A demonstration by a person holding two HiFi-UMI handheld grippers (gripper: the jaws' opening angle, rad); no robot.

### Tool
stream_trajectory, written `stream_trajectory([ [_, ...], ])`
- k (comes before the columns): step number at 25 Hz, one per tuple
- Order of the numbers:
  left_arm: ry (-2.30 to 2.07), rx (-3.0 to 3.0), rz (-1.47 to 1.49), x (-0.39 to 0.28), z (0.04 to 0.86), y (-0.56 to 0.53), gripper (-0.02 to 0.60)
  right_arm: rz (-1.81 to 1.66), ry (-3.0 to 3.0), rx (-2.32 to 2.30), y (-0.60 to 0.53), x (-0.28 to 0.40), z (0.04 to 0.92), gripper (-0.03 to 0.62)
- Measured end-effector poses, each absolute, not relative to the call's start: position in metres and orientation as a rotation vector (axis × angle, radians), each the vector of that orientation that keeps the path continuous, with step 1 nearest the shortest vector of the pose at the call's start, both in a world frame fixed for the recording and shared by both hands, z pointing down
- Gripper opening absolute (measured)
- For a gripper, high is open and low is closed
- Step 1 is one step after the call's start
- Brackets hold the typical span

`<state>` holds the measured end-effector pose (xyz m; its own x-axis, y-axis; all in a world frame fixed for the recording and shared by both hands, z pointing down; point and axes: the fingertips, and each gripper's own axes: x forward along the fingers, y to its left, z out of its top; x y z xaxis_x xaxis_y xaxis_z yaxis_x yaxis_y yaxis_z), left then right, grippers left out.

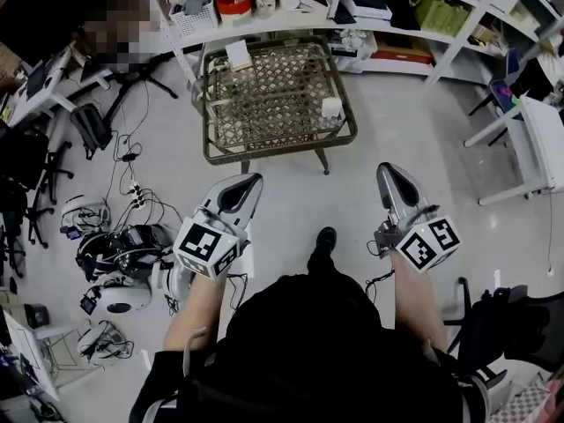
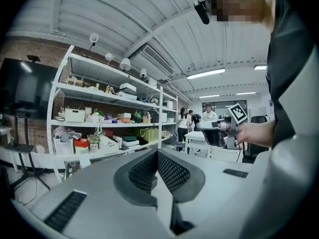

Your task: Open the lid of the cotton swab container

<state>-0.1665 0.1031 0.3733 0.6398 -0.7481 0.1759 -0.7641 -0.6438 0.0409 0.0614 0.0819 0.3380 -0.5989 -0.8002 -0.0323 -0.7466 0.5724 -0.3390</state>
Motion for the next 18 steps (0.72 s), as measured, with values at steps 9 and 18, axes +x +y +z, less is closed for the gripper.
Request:
stream_trajectory([
  [9, -1.344, 2.694, 0.268, -0.121, 0.371, 0.001, 0.005, -0.475, 2.630, -1.290, -0.013, 0.123, 0.352, 0.011],
  [18, -1.347, 2.696, 0.296, -0.078, 0.368, -0.053, 0.005, -0.475, 2.637, -1.263, -0.069, 0.158, 0.358, 0.011],
])
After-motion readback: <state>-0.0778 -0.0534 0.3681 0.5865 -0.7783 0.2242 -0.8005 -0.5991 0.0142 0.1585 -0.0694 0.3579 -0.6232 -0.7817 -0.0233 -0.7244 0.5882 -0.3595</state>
